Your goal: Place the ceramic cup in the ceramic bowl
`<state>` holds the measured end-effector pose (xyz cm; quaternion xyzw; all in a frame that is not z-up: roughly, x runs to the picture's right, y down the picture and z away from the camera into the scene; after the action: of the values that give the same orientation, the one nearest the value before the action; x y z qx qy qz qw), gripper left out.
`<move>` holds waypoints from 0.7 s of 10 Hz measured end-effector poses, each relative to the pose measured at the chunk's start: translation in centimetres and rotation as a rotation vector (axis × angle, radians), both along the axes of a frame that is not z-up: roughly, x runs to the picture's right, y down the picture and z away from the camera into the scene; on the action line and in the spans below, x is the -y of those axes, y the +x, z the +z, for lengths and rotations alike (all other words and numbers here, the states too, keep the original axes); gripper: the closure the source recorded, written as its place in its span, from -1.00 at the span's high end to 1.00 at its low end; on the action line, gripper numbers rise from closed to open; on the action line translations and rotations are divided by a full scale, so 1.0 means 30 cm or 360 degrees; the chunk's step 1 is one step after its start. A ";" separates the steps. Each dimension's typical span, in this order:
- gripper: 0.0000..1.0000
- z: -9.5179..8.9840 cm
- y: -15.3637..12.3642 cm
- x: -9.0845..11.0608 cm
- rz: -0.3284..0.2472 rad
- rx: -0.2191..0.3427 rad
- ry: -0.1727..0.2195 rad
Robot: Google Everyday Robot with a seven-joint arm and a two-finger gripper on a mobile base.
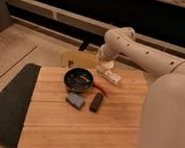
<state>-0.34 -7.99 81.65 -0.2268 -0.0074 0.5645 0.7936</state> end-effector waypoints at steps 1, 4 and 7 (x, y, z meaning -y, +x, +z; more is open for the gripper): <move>-1.00 0.000 -0.075 -0.032 -0.0065 0.0051 -0.0025; -1.00 0.054 -0.265 -0.171 -0.0279 0.0154 -0.0149; -0.95 0.163 -0.297 -0.216 -0.0439 0.0096 -0.0224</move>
<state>-9.25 -1.51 86.54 -0.2974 0.0396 0.4422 0.8453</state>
